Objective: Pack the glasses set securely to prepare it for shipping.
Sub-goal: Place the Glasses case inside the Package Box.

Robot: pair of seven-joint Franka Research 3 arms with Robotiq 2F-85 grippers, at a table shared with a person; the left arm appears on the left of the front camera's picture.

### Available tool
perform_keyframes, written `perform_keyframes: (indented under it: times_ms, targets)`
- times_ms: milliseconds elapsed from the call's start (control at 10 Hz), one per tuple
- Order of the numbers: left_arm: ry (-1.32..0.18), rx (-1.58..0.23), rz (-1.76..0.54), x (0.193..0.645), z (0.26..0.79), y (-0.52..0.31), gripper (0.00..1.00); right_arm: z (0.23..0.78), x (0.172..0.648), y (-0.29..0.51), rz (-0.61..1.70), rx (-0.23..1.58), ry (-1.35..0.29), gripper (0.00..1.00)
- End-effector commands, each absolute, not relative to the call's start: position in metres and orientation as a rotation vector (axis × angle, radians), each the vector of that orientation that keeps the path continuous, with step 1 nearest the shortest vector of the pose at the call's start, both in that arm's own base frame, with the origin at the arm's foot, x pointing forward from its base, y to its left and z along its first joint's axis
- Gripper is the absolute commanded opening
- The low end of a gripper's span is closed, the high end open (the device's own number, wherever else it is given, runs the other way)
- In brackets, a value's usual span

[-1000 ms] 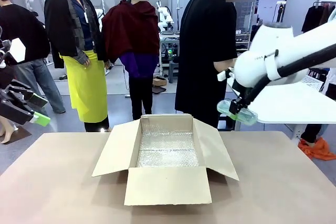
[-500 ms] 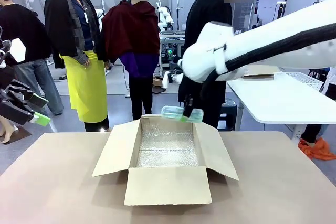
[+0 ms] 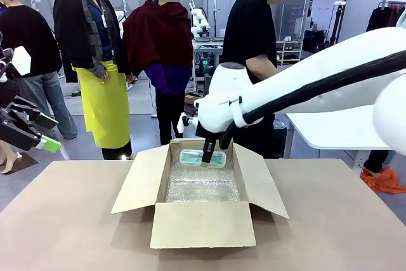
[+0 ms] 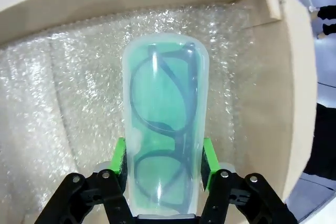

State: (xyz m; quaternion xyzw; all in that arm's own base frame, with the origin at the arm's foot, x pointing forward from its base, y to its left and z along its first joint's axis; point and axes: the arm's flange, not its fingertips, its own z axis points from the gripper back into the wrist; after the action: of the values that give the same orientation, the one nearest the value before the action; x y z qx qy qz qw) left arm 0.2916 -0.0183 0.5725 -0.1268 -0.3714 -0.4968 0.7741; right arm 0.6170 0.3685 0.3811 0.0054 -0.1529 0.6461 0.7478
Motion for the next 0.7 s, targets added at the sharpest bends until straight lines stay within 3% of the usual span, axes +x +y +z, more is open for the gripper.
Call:
perform_keyframes:
  times_ms: [0, 400, 500, 600]
  targets:
    - [-0.811, -0.290, -1.084, 0.291, 0.574, -0.017, 1.00, 0.377, 0.622, 0.380, 1.380, 0.013, -0.332, 0.46]
    - [-0.811, -0.290, -1.084, 0.291, 0.574, -0.017, 1.00, 0.354, 0.622, 0.385, 1.380, -0.028, -0.265, 0.46]
    - [-0.811, -0.290, -1.084, 0.291, 0.574, -0.017, 1.00, 0.353, 0.622, 0.383, 1.378, -0.020, -0.259, 0.77]
    - [-0.811, -0.290, -1.084, 0.291, 0.574, -0.017, 1.00, 0.354, 0.620, 0.382, 1.377, -0.016, -0.263, 0.91]
